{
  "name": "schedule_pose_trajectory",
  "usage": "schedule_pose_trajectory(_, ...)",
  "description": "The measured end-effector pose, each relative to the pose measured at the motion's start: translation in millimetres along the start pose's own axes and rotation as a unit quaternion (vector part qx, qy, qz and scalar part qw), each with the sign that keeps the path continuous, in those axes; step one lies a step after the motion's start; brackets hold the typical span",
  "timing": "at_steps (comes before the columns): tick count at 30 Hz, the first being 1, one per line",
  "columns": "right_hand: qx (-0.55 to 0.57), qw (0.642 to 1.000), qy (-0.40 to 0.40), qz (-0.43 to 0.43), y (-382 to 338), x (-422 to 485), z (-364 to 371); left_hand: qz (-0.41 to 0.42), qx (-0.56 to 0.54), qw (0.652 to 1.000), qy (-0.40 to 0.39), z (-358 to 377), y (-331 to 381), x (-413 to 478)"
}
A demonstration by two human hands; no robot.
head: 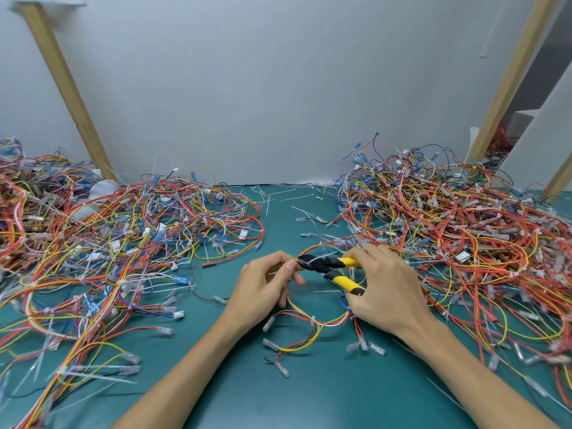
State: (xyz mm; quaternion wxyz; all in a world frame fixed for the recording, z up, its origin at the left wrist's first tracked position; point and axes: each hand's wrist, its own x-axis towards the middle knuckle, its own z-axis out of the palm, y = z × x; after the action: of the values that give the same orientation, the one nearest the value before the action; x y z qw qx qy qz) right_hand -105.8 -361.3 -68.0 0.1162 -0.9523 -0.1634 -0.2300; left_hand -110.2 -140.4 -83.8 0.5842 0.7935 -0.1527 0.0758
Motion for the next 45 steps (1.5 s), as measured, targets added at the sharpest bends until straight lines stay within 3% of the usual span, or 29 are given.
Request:
schedule_pose_trajectory(12,-0.005,1.000,-0.026,0.012,-4,1,-7,0.008,-0.007,1.000,0.003,0,-3,1)
schedule_pose_trajectory(18,-0.022,1.000,0.009,-0.008,-2,1,-8,0.011,-0.010,1.000,0.005,0,-3,1)
schedule_pose_trajectory(30,-0.042,0.999,-0.029,0.012,2,2,-7,0.007,0.010,1.000,0.001,0,-5,1)
schedule_pose_trajectory(36,0.020,0.996,-0.066,0.054,4,0,-3,0.009,0.060,0.998,0.021,1,-4,0)
schedule_pose_trajectory(41,0.048,0.992,-0.095,0.062,5,0,2,0.057,0.246,0.968,0.011,-1,-2,-3)
schedule_pose_trajectory(45,0.052,0.991,-0.101,0.068,5,1,0,0.070,0.271,0.960,0.005,-1,-2,-5)
